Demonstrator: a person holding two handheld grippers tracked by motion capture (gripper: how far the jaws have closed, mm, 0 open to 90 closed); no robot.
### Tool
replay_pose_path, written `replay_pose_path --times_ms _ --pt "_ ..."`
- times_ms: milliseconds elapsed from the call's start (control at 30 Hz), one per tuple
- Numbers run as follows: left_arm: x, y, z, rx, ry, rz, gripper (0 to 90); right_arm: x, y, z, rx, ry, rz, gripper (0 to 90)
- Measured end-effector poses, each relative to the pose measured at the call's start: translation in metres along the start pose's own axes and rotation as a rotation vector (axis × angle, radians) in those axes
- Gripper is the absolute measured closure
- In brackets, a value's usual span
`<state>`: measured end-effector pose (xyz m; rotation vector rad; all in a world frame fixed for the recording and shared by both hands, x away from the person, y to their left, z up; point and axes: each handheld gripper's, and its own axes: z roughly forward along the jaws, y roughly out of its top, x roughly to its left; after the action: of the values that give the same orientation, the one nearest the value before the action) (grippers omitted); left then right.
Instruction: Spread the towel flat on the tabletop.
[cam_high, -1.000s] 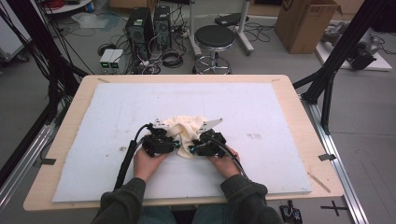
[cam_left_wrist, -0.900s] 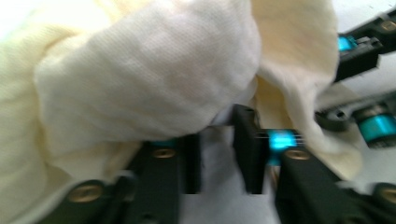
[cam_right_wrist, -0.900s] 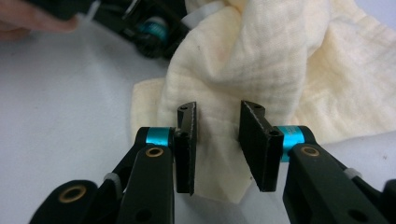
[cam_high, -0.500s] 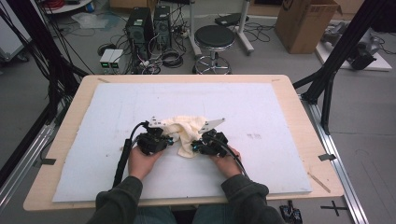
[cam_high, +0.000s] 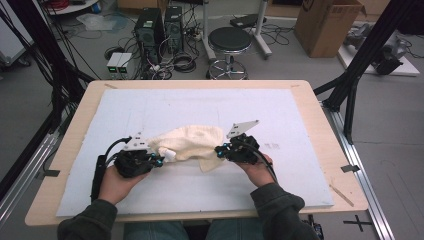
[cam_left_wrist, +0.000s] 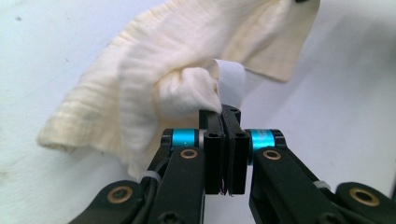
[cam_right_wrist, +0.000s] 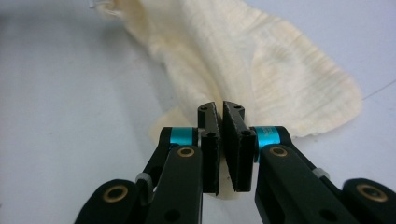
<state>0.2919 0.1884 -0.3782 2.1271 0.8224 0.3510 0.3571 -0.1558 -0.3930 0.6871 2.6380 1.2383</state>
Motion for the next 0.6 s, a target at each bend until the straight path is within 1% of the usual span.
replay_pose_path --times_ms 33,100,133,200,233,267,300,333,367,400,433,467,500,533,600 --pt "0.000 -0.001 -0.006 -0.002 0.002 0.008 87.9 0.001 0.000 -0.006 -0.004 -0.004 -0.001 85.3" --pt "0.000 -0.004 -0.015 -0.009 -0.002 0.019 87.9 0.002 0.000 -0.016 -0.012 0.002 -0.011 85.3" --pt "0.000 -0.005 -0.020 -0.009 -0.003 0.025 87.9 0.004 0.000 -0.022 -0.018 -0.006 -0.017 85.4" --pt "0.001 -0.010 -0.027 -0.008 -0.024 0.030 87.9 0.005 -0.002 -0.030 -0.030 0.018 -0.021 85.3" --pt "0.001 -0.013 -0.029 0.000 -0.043 0.029 87.8 0.006 -0.004 -0.031 -0.026 0.054 -0.015 85.1" --pt "0.001 -0.017 -0.031 0.005 -0.059 0.032 87.6 0.007 -0.006 -0.031 -0.009 0.064 -0.025 84.5" --pt "0.000 -0.021 -0.033 0.007 -0.060 0.035 86.8 0.009 -0.008 -0.030 0.013 0.062 -0.036 82.6" --pt "-0.001 -0.025 -0.034 0.000 -0.056 0.030 82.2 0.010 -0.011 -0.028 0.023 0.063 -0.038 77.8" --pt "-0.001 -0.028 -0.035 -0.006 -0.052 0.024 75.2 0.011 -0.014 -0.027 0.029 0.069 -0.033 73.3" --pt "0.000 -0.031 -0.036 -0.011 -0.054 0.016 71.8 0.012 -0.017 -0.026 0.023 0.057 -0.037 70.7" --pt "0.001 -0.034 -0.037 -0.017 -0.053 0.001 69.4 0.013 -0.019 -0.027 0.017 0.056 -0.033 70.2" --pt "0.001 -0.036 -0.037 -0.023 -0.058 -0.011 65.2 0.015 -0.022 -0.028 0.001 0.068 -0.031 68.0" --pt "0.000 -0.037 -0.036 -0.030 -0.070 -0.016 63.1 0.017 -0.024 -0.029 -0.017 0.073 -0.038 67.7" --pt "-0.001 -0.038 -0.035 -0.038 -0.079 -0.016 63.0 0.020 -0.026 -0.030 -0.023 0.085 -0.051 67.6" --pt "-0.005 -0.040 -0.030 -0.044 -0.096 -0.006 62.8 0.026 -0.029 -0.030 -0.020 0.105 -0.070 65.7"
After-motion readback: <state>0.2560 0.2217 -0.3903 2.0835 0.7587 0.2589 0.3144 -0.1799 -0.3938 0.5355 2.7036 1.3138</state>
